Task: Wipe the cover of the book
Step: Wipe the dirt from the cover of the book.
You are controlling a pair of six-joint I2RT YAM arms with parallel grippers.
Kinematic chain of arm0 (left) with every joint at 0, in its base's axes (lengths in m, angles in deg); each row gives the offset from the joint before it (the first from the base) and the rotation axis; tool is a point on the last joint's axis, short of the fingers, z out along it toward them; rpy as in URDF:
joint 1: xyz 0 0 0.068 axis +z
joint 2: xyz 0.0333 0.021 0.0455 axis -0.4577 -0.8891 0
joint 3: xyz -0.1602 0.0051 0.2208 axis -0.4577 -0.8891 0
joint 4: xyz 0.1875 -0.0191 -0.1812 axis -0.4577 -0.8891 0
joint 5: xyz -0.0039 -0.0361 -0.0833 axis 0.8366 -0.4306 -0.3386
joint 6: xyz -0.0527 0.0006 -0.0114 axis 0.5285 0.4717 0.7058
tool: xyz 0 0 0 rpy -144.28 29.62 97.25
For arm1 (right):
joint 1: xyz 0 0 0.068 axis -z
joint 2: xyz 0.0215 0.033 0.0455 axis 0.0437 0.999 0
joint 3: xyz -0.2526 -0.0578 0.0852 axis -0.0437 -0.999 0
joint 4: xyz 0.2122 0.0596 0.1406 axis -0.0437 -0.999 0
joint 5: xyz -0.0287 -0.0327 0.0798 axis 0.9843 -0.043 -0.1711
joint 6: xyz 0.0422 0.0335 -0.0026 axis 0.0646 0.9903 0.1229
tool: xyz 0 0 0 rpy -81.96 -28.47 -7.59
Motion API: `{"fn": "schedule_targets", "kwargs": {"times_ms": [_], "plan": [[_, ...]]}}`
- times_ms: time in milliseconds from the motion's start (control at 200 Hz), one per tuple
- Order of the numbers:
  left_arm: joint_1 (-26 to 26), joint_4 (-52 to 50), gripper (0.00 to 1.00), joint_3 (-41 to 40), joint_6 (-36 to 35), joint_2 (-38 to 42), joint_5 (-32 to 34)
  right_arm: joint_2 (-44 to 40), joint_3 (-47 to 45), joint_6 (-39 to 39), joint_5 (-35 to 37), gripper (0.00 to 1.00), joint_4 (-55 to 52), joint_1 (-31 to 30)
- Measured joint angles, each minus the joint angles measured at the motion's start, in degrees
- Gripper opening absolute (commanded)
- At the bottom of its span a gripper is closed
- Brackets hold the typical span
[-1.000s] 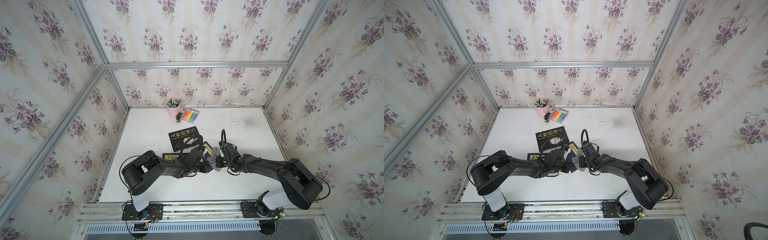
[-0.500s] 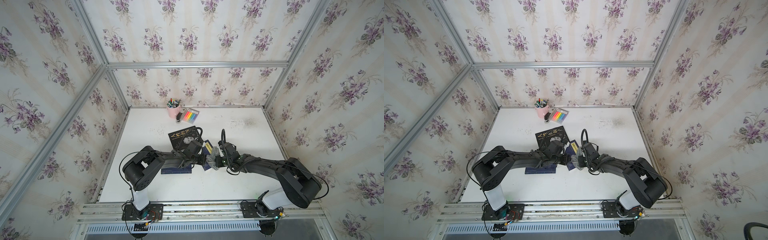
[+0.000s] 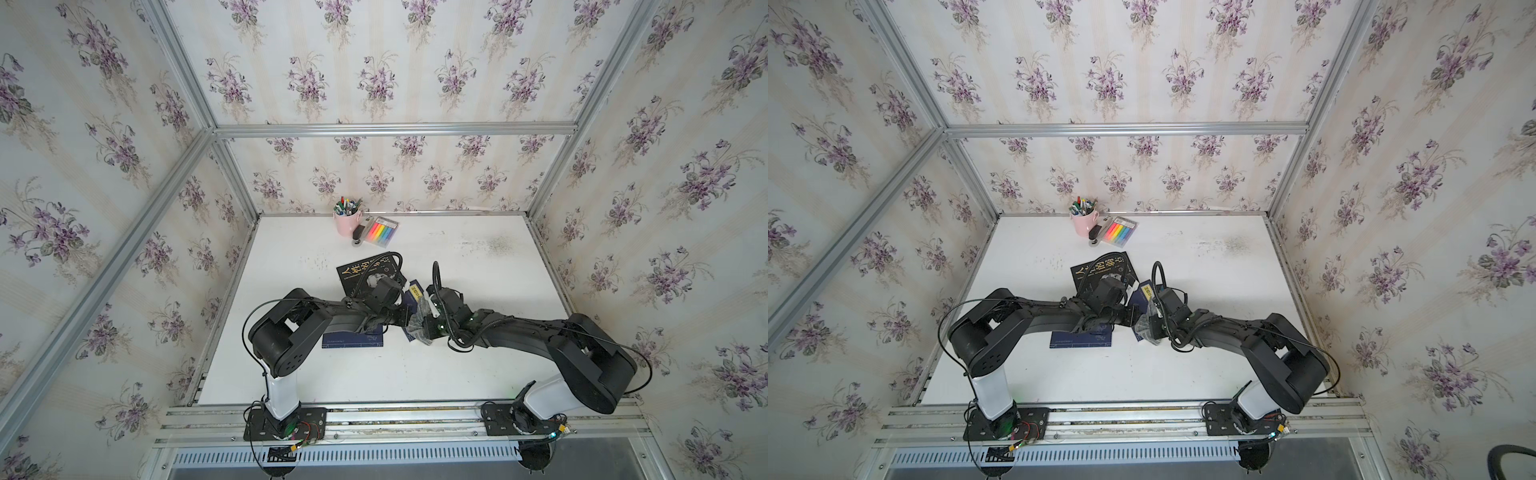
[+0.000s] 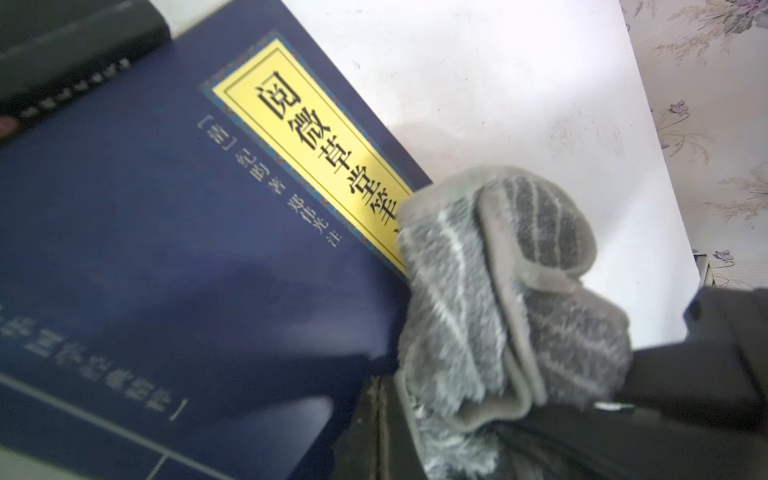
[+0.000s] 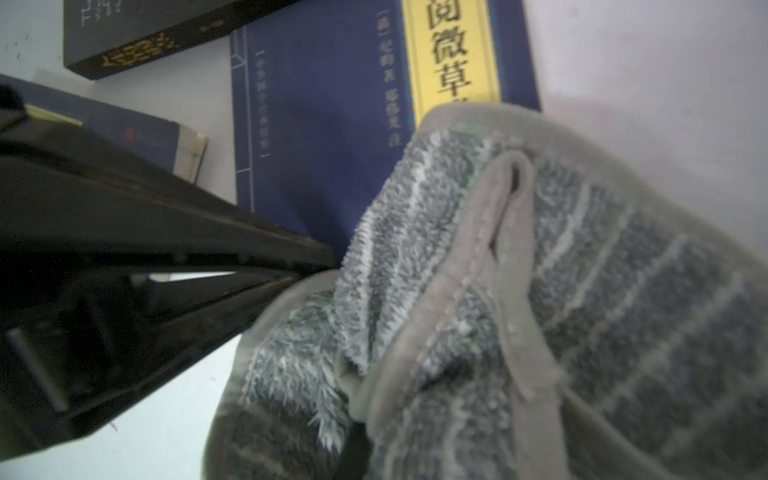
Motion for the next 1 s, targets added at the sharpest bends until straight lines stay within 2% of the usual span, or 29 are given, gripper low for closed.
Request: {"fn": "schedule_targets", "kwargs": {"times_ms": [340, 490, 744, 999], "plan": [[0.07, 0.28, 0.00, 0.00, 0.04, 0.33, -0.13, 0.37, -0.07, 2.86, -0.61, 0.00, 1.03, -2.38], [0.17, 0.96, 0.00, -0.66, 0.26, 0.74, -0.07, -0.92, -1.99, 3.63, -3.89, 0.00, 2.03, 1.73], [0.74, 0.66, 0.00, -1.27, 0.28, 1.40, -0.07, -6.51, -4.85, 3.56, -3.52, 0.00, -2.54, 9.42], [0.85, 0.63, 0.00, -1.27, 0.28, 1.31, -0.31, -6.86, -4.61, 2.95, -3.69, 0.00, -5.09, 10.71]]}}
